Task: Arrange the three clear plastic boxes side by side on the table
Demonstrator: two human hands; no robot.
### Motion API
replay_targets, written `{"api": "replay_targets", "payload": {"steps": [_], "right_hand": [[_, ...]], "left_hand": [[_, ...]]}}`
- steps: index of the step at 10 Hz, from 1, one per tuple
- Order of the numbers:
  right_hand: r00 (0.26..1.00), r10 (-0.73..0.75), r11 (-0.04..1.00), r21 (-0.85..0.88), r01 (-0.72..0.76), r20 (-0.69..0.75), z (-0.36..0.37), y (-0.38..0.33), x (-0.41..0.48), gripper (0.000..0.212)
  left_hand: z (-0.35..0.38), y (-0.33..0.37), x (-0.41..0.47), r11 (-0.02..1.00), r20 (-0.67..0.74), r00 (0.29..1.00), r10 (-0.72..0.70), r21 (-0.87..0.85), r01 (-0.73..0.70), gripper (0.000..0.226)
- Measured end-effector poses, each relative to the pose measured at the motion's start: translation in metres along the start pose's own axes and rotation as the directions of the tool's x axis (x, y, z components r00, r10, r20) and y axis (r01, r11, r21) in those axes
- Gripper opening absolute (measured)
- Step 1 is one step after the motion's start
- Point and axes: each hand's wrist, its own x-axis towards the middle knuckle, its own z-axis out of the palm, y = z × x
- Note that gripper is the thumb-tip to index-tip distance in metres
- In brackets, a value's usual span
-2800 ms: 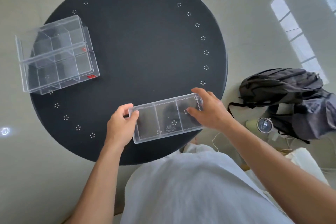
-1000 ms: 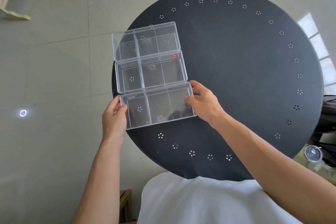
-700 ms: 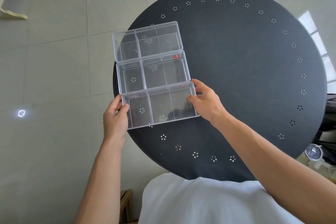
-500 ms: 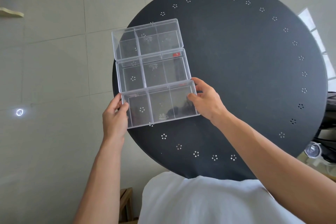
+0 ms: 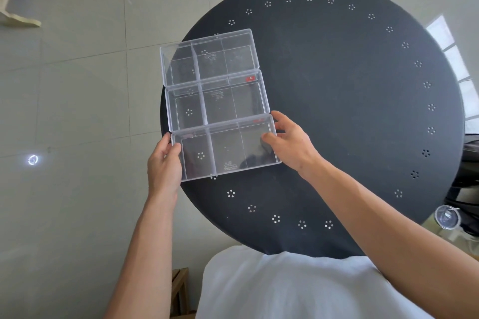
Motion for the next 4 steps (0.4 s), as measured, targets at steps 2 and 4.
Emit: {"api": "replay_targets", "payload": {"steps": [2,4], "right_hand": [[0.999,0.022,0.999,0.047,-0.021,-0.03,-0.02,0.015,-0.009,0.065],[0.997,0.005,0.999,0.041,-0.002,-0.073,-0.058,0.038,-0.028,0.064]], "left_hand": [[0.003,0.003,-0.014,0.995,-0.155,0.985,0.079,0.069,-0.069,0.055],[0.039,0.021,-0.064,0.927,-0.151,0.939,0.308,0.268,-0.261,0.051]]}}
